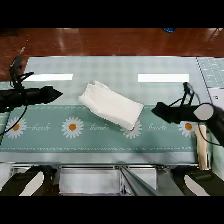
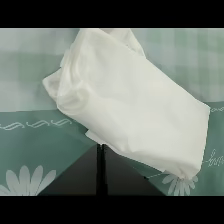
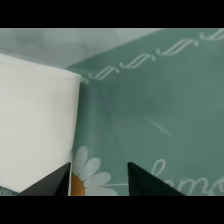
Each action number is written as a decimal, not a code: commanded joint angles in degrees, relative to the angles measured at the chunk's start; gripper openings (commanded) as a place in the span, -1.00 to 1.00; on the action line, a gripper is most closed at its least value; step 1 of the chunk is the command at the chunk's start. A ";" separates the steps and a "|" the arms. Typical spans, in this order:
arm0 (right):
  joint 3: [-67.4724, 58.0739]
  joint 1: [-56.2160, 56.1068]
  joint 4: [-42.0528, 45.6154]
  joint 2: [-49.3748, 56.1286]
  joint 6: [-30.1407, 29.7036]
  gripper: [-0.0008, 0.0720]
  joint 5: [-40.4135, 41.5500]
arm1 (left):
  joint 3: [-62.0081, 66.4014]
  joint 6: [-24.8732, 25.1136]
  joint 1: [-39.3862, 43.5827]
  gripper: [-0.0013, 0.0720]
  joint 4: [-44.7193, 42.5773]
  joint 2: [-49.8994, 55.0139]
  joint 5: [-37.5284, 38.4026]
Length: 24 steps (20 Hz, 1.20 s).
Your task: Fold the shirts.
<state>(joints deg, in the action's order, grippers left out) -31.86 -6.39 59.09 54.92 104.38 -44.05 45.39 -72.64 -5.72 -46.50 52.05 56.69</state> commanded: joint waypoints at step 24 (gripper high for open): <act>-56.04 -4.94 -19.39 28.74 -19.37 -0.93 -18.12 | 0.00 -0.63 3.72 -0.91 -0.02 3.04 -0.61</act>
<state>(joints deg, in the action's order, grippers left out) -76.05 -12.75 32.67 84.55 79.44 -59.07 45.39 -73.30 -2.02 -46.52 55.09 55.90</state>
